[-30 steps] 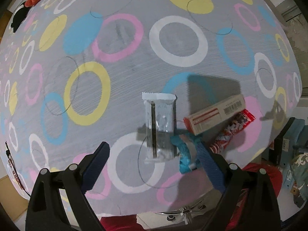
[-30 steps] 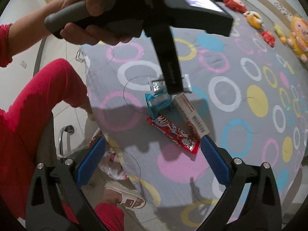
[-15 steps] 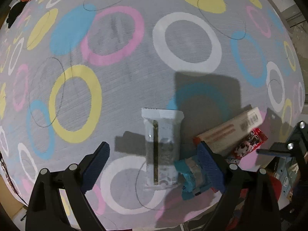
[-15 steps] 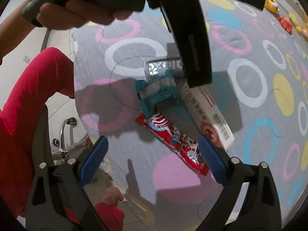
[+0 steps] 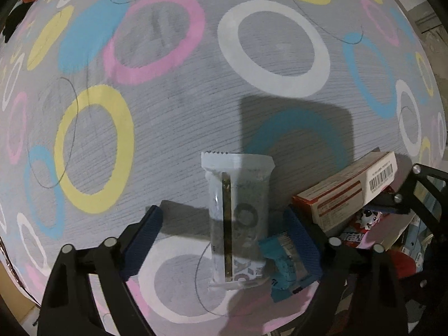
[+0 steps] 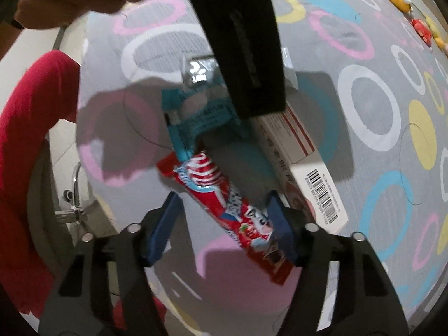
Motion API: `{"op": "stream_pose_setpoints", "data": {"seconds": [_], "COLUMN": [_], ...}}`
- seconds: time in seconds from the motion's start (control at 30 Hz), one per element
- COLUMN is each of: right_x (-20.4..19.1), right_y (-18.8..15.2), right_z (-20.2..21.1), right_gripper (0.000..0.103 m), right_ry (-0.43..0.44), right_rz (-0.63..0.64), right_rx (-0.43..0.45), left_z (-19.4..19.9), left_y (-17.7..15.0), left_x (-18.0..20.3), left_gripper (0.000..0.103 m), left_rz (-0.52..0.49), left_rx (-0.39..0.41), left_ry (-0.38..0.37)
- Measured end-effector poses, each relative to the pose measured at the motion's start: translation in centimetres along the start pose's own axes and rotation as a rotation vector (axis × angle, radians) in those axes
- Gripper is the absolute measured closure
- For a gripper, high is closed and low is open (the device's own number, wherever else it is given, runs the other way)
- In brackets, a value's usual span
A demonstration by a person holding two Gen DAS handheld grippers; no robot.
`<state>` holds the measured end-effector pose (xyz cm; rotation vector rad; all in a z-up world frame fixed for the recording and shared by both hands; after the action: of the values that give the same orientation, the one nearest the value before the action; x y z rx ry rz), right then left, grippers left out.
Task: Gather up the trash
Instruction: 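Grasp the white bar wrapper with the left tool while the right tool grasps the red candy stick, then carry the white bar wrapper and red candy stick down toward the white bag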
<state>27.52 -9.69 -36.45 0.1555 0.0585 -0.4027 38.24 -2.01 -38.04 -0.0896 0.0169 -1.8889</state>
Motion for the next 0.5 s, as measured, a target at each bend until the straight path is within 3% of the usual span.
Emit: {"op": "stream_pose_setpoints", "data": {"seconds": [0.1, 0.27, 0.33, 0.5], "right_x": [0.1, 0.1, 0.1, -0.2], "right_y": [0.2, -0.1, -0.2, 0.0], "right_z": [0.1, 0.6, 0.7, 0.6], "right_gripper": [0.046, 0.074, 0.077, 0.078], "right_ry": [-0.001, 0.008, -0.006, -0.036], "right_rz": [-0.012, -0.040, -0.050, -0.108], "right_rx": [0.008, 0.022, 0.028, 0.044], "left_z": [-1.0, -0.6, -0.3, 0.9], "left_y": [-0.1, -0.4, -0.4, 0.2], "left_x": [-0.3, 0.0, -0.3, -2.0], "left_gripper": [0.025, 0.044, 0.056, 0.064], "left_rz": [0.007, 0.025, 0.038, 0.077], "left_rx": [-0.001, 0.039, 0.043, 0.049], "left_ry": [0.014, 0.012, 0.013, -0.006]}}
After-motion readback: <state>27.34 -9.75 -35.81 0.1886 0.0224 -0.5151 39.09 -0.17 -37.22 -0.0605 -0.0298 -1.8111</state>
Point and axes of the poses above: each gripper's, at about its wrist camera, not at the fingertips, and z roughly against the way its jaws point, x to its right, y to its top, the point moved 10 cm from there along -z, roughly the way its jaws point, and after that the axes turned 1 degree about z, right-handed, at the moved point
